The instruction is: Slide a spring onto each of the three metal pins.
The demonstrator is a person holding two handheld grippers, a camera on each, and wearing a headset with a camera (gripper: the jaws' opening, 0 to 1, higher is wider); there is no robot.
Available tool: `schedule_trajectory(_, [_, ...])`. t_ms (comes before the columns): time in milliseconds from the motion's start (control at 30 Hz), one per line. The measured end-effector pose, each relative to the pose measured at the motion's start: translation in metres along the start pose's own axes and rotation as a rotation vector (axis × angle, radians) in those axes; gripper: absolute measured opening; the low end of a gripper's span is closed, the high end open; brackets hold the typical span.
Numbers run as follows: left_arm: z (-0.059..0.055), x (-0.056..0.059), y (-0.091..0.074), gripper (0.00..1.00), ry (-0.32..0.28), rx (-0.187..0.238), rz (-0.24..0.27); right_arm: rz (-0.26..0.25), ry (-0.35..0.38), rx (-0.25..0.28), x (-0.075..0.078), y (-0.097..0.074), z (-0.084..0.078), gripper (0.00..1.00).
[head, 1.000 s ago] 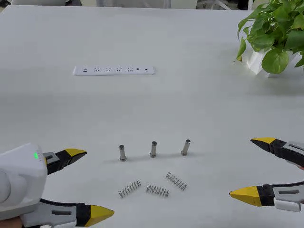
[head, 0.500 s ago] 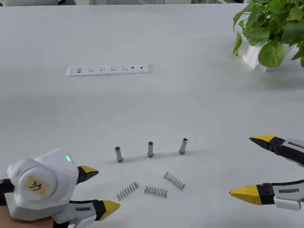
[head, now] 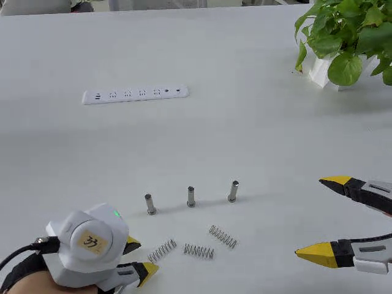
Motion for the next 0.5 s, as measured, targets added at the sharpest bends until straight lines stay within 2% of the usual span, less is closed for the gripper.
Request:
schedule_trajectory(167, [-0.001,-0.001,0.004,0.20,-0.022,-0.018,0.011,0.003,-0.006,-0.005,0.000,0.000,-0.001,0.89])
schedule_trajectory(500, [-0.002,0.002,0.012,0.15,0.005,-0.053,0.005,0.001,-0.005,-0.011,-0.001,0.000,-0.006,0.87])
Point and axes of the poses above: the centre of the closed fingertips' face, and the gripper's own axes: y roughly forward along the fingers, x roughly to its right, z roughly out of its top, the point moved 5 cm from there along -y, roughly backward along the fingers, and after that the axes turned 5 degrees about z, right-handed, at the moved point
